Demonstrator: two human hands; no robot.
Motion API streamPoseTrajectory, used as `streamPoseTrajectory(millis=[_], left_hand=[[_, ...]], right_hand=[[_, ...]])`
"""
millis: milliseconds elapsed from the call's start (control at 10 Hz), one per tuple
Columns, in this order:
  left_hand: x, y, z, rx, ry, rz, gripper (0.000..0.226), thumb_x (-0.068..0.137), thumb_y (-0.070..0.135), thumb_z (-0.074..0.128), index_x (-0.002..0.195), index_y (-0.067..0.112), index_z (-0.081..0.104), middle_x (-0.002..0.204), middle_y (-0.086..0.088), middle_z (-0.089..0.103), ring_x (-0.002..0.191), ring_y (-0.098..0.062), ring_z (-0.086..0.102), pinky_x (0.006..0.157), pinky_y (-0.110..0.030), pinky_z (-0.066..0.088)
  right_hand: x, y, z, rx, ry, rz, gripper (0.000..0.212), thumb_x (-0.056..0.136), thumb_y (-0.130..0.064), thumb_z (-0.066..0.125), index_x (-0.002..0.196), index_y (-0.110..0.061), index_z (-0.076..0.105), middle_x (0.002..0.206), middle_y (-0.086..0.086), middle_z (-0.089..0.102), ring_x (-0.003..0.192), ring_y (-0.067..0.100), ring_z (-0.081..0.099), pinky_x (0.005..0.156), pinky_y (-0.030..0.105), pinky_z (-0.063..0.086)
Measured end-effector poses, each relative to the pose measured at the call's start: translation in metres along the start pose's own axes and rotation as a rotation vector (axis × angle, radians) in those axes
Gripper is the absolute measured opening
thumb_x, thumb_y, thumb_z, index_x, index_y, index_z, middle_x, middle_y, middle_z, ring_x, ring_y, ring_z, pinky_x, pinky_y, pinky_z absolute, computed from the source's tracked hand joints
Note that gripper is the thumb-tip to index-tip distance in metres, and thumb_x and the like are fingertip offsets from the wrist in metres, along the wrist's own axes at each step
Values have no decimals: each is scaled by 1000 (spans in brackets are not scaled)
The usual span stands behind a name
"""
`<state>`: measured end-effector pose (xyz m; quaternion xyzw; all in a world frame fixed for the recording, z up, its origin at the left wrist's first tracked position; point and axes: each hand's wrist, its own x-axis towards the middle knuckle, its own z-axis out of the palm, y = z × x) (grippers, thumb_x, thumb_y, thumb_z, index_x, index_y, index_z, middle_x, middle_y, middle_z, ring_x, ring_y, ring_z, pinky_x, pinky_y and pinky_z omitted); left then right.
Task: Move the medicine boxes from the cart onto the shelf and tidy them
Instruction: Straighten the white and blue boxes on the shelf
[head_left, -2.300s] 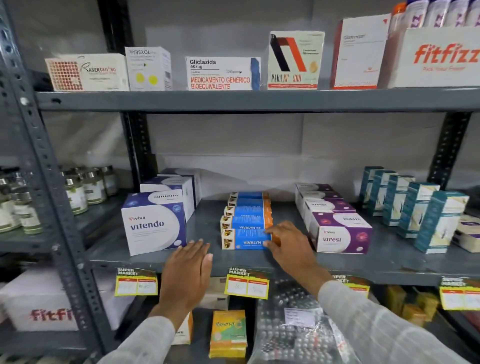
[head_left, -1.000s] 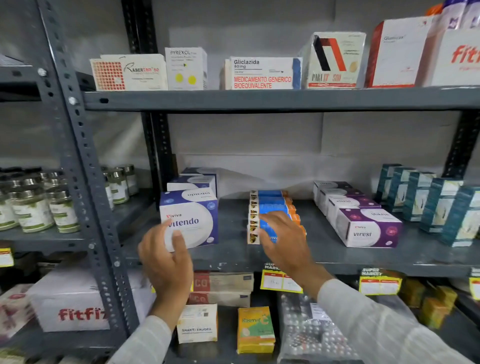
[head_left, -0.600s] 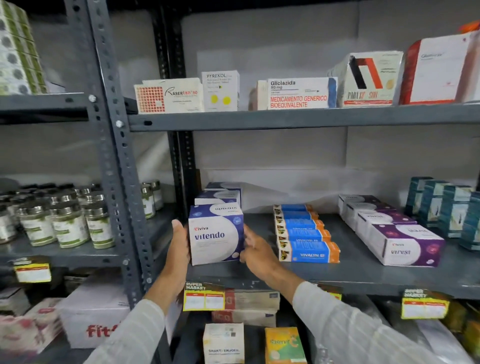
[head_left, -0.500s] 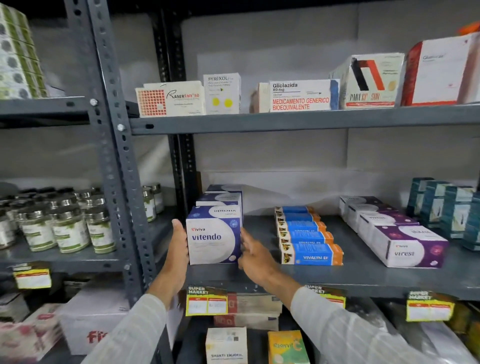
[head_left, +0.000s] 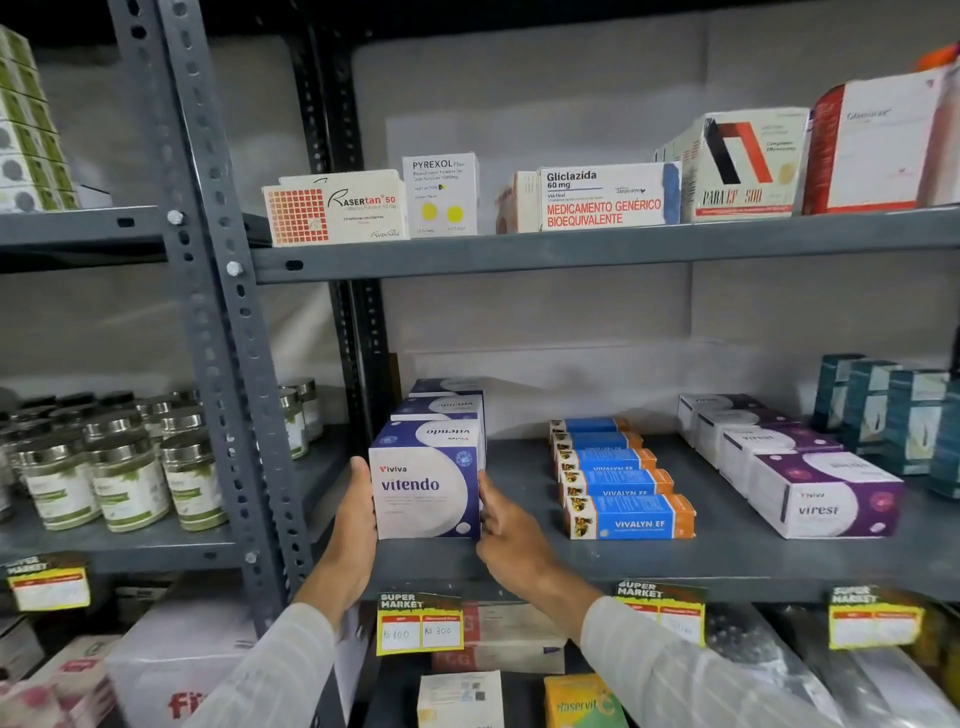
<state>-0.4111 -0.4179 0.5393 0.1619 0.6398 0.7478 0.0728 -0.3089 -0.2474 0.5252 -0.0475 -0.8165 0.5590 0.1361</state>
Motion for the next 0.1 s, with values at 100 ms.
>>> streamPoseTrajectory(millis=[100], left_hand=[[-3, 1, 1, 37, 20, 36, 63, 91, 79, 21, 103, 49, 75, 110, 9, 79, 100, -9, 75, 91, -37, 51]], right_hand=[[-3, -3, -2, -1, -14, -16, 80, 98, -12, 65, 160, -41, 23, 146, -5, 52, 136, 20, 50, 105, 44, 55]])
